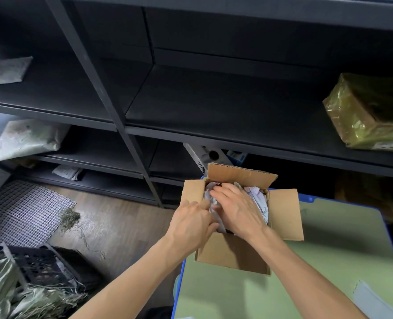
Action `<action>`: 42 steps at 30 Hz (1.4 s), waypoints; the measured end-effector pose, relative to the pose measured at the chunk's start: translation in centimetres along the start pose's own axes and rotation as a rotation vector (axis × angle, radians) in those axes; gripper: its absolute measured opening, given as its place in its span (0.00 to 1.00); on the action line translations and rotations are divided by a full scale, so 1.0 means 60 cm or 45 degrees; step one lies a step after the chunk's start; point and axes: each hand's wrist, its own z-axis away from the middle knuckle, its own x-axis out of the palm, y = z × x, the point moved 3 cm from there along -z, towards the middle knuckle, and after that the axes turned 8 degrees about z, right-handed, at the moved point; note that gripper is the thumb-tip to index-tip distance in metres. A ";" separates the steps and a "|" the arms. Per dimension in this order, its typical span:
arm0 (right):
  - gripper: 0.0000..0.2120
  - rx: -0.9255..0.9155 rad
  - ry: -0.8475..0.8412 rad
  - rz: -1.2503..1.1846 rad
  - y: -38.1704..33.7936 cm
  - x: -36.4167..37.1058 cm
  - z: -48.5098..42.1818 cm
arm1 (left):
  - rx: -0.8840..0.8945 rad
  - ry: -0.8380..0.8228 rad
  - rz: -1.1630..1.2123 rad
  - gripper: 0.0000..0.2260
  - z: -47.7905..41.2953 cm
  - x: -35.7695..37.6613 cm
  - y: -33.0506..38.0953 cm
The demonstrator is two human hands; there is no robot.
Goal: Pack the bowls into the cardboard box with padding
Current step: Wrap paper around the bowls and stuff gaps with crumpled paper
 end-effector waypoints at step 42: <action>0.07 0.561 0.253 -0.203 0.180 -0.075 0.341 | 0.378 0.209 0.559 0.11 0.009 0.060 0.265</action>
